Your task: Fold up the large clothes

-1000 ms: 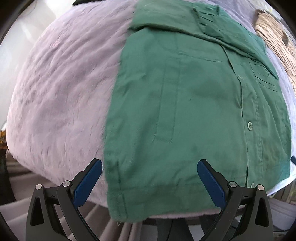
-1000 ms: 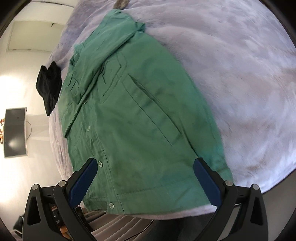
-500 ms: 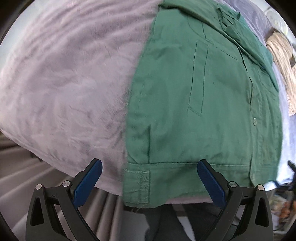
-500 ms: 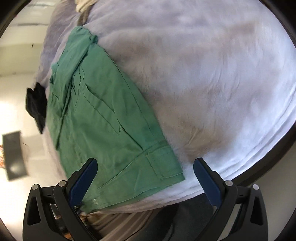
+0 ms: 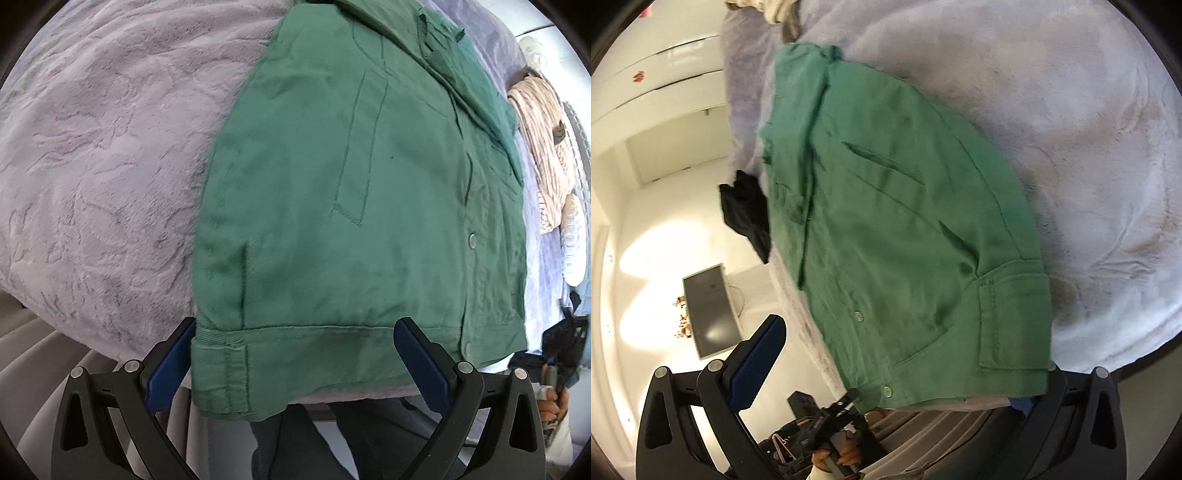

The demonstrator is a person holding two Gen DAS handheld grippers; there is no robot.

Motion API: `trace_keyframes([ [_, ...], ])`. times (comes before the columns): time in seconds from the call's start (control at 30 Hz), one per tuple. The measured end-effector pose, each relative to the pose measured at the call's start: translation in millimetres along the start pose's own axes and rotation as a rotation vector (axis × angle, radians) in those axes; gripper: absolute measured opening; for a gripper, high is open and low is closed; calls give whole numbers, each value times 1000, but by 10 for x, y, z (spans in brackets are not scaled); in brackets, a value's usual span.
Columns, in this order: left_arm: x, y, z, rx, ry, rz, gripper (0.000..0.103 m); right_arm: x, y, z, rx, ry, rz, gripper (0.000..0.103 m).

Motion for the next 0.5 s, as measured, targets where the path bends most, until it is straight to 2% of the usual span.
trace_keyframes([
  [0.13,-123,-59,-113,55,24,-35,103,79,23,-279,41,83,13,103],
  [0.23,-111,-114,-143,95,15,-42,103,108,21,-293,47,78,-16,103],
  [0.33,1,-114,-101,100,0,-14,103,133,39,-190,7,55,-20,103],
  [0.5,55,-131,-184,145,-30,-26,100,242,53,-195,-23,109,-11,103],
])
Point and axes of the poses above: each gripper's, at about its wrist camera, not at the fingertips, and x roughly the way its jaws point, z to its left, y to its underside, the point moved 10 cm from there along x, roughly the way its jaws point, and after that the axes turned 4 degrees about -y, right-handed, at the moved point
